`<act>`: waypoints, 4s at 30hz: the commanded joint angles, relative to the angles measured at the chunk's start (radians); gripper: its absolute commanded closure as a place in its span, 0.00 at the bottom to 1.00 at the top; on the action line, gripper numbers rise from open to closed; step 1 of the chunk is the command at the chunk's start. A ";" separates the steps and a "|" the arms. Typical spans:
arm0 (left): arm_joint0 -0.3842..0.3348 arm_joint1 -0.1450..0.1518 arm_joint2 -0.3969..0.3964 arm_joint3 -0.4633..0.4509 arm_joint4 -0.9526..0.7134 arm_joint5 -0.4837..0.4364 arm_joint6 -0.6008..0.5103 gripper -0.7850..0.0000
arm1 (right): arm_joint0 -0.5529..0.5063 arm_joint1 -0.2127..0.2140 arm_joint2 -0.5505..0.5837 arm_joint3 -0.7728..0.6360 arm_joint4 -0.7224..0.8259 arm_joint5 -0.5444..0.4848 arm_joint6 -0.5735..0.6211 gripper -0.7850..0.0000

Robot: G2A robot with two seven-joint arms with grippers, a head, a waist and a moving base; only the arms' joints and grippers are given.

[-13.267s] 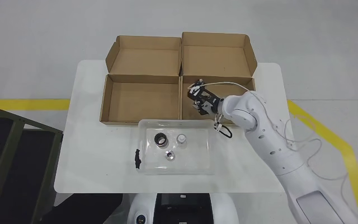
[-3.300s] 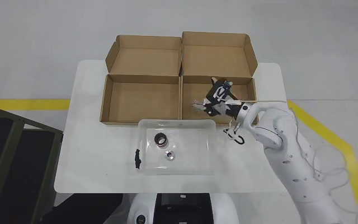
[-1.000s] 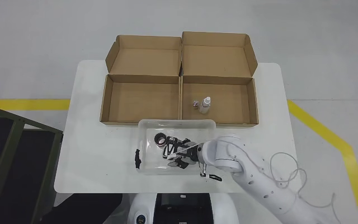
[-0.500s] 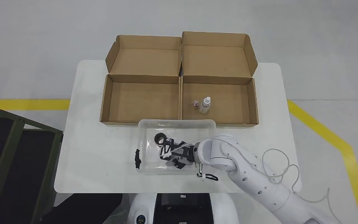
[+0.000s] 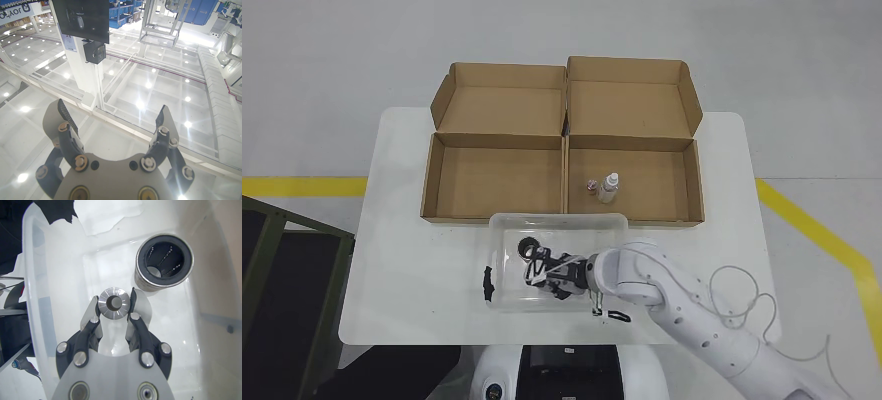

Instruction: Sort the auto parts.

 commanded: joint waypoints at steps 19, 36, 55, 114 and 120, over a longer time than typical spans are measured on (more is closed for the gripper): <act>0.000 0.000 0.000 0.000 0.000 0.000 0.000 0.00 | -0.021 0.021 0.077 -0.189 0.025 -0.009 0.016 1.00; 0.000 0.000 0.000 0.000 0.000 0.000 0.000 0.00 | 0.025 0.002 0.106 -0.159 0.095 0.010 -0.226 1.00; 0.000 0.000 0.000 0.000 0.000 0.000 0.000 0.00 | 0.042 0.017 0.300 -0.201 0.072 0.033 -0.359 1.00; 0.000 0.000 0.000 0.000 0.000 0.000 0.000 0.00 | -0.015 0.017 0.298 -0.233 0.075 -0.041 -0.537 1.00; 0.000 0.000 0.000 0.000 0.000 0.000 0.000 0.00 | 0.022 0.000 0.223 -0.172 0.062 -0.024 -0.527 1.00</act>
